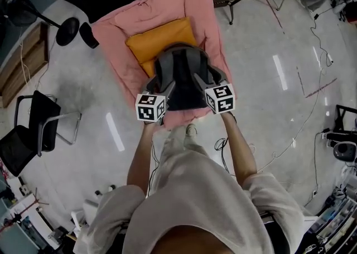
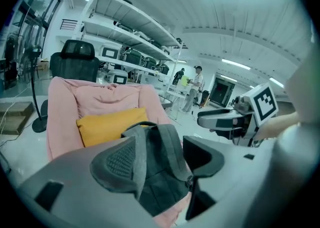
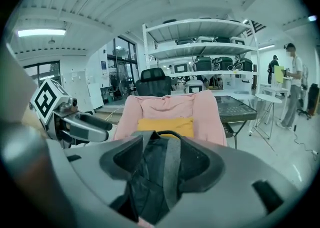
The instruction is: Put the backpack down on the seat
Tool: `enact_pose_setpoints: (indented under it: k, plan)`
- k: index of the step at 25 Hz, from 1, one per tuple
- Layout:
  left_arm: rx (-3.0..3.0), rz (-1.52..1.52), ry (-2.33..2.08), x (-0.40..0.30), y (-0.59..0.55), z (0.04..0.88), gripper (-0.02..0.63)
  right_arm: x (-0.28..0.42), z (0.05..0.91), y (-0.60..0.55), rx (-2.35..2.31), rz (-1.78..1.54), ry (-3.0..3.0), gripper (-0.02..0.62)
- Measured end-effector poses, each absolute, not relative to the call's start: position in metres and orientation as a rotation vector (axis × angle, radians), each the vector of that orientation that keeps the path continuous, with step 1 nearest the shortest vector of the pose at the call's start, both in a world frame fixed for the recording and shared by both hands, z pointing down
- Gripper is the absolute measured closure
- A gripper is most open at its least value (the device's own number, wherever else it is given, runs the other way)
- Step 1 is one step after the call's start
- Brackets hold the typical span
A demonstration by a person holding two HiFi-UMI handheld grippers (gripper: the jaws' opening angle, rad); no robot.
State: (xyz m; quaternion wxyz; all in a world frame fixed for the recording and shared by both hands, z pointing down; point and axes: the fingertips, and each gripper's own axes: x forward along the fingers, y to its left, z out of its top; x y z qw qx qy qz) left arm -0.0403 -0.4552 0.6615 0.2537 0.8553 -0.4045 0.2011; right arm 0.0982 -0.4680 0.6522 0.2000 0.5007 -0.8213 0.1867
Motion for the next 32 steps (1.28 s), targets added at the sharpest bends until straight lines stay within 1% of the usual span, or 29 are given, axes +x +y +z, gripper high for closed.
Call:
enact_pose_setpoints:
  k: [4,6,7,10,12,14,19,22,27,32]
  plan:
    - [2.357,0.524,-1.069,-0.028,-0.435,0.642,0.314,0.103,0.633,-0.452,1.438,0.517,-2.303,0.431]
    - [2.373,0.512,-1.061,-0.022,-0.426,0.632,0.318,0.107,0.622,-0.444,1.46,0.506,-2.305,0.459]
    - [2.383,0.508,-1.059,-0.019,-0.422,0.628,0.33,0.109,0.617,-0.44,1.469,0.495,-2.305,0.476]
    - [2.411,0.507,-1.056,-0.013,-0.409,0.617,0.392,0.112,0.603,-0.428,1.487,0.463,-2.306,0.509]
    - [2.424,0.506,-1.055,-0.009,-0.401,0.611,0.415,0.114,0.593,-0.419,1.497,0.444,-2.307,0.522]
    - [2.44,0.499,-1.057,-0.005,-0.394,0.602,0.448,0.117,0.583,-0.412,1.514,0.422,-2.312,0.548]
    - [2.478,0.481,-1.044,0.0,-0.379,0.586,0.523,0.128,0.56,-0.393,1.561,0.379,-2.323,0.578]
    - [2.502,0.47,-1.043,0.001,-0.373,0.575,0.555,0.134,0.552,-0.385,1.573,0.356,-2.326,0.589]
    - [2.547,0.438,-1.105,-0.002,-0.373,0.553,0.585,0.136,0.535,-0.374,1.567,0.288,-2.345,0.597]
    - [2.566,0.424,-1.12,-0.007,-0.367,0.542,0.589,0.139,0.527,-0.361,1.56,0.257,-2.36,0.597]
